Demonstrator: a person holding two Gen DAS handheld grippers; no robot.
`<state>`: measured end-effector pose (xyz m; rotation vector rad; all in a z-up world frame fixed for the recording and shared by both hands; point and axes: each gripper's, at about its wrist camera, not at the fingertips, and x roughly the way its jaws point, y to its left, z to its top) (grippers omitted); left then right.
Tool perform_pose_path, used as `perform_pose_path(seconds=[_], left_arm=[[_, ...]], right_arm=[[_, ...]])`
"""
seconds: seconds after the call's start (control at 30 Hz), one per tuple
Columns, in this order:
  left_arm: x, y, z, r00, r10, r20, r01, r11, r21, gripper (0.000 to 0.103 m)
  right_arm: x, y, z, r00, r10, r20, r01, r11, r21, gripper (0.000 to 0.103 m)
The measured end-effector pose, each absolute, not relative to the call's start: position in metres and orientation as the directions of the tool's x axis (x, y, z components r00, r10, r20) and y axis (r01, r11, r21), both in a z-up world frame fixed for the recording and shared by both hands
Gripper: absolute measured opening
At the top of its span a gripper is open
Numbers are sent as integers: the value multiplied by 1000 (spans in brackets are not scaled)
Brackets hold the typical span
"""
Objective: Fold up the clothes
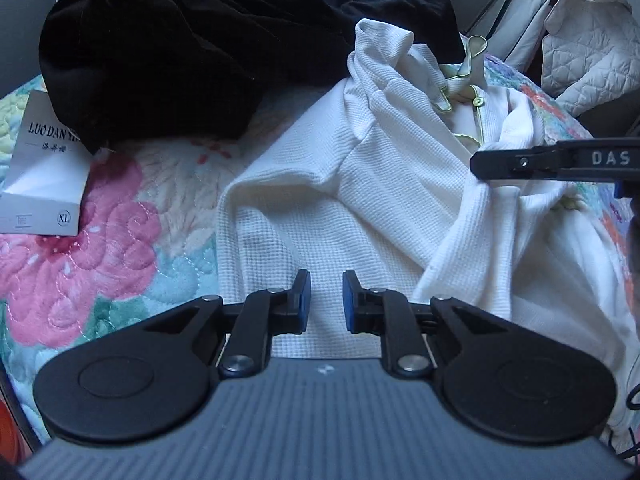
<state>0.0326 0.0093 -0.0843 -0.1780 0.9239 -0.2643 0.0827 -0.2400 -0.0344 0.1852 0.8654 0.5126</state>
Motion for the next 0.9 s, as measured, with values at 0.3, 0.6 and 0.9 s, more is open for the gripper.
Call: perform_pose_path(seconds=[0.3, 0.6, 0.9], left_arm=[[28, 18, -60, 547, -399, -736, 256, 917, -307, 51], [8, -12, -52, 432, -545, -718, 431, 824, -366, 91], [17, 9, -60, 517, -532, -670, 355, 846, -398, 18]], right_arm=[[37, -267, -36, 523, 488, -699, -271, 873, 406, 43], [27, -293, -54, 549, 420, -723, -166, 902, 398, 46], [28, -327, -49, 662, -93, -744, -96, 974, -207, 46]])
